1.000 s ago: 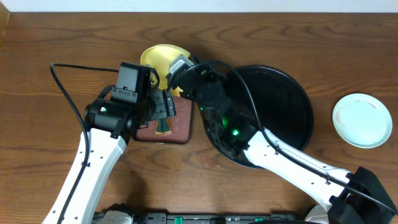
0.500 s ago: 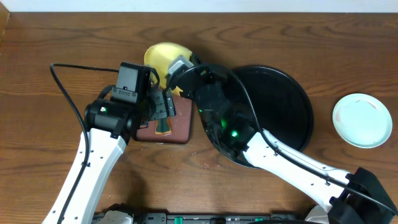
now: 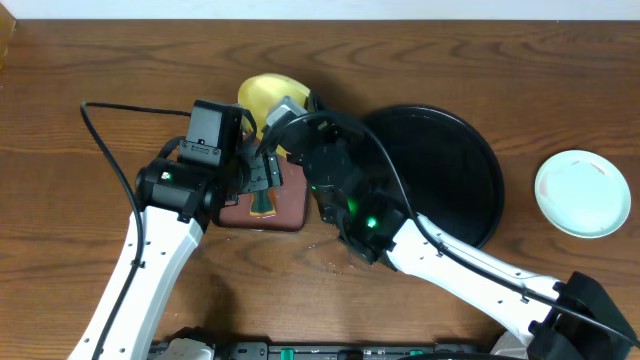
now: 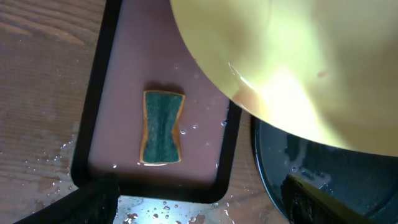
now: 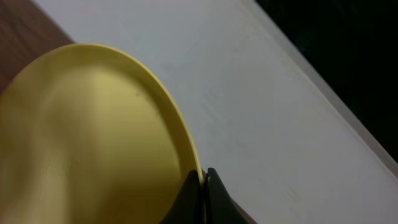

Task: Clean dirty plates on tray and stack at the side
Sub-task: 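Lift the yellow plate by its rim with the right gripper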

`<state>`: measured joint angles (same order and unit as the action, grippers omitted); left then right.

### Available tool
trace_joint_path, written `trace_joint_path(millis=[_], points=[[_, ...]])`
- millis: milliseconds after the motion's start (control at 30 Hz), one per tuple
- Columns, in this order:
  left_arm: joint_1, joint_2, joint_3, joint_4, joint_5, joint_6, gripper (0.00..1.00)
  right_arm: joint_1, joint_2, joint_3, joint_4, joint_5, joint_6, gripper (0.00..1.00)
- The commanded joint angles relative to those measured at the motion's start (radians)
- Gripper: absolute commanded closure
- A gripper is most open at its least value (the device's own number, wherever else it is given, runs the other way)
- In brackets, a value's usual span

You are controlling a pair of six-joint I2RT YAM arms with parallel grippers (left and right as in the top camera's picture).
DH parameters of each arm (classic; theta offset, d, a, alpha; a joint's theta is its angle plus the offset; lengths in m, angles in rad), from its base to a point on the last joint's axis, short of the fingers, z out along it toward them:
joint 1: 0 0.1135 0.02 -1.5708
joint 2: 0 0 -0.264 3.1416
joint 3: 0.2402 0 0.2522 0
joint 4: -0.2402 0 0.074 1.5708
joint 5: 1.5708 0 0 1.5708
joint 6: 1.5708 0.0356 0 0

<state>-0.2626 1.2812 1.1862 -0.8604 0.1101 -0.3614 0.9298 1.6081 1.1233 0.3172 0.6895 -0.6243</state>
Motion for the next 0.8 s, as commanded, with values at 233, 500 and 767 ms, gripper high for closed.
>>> trace_joint_path(millis=[233,500,767], points=[[0.005,-0.001,0.016,-0.003,0.01,0.01,0.16,0.013,-0.008,0.008,0.067,0.12,0.097,0.99],[0.005,-0.001,0.016,-0.003,0.01,0.01,0.16,0.033,-0.008,0.008,0.035,0.006,0.024,0.99],[0.005,-0.001,0.016,-0.002,0.01,0.01,0.16,0.002,-0.013,0.008,-0.068,0.069,0.308,0.99]])
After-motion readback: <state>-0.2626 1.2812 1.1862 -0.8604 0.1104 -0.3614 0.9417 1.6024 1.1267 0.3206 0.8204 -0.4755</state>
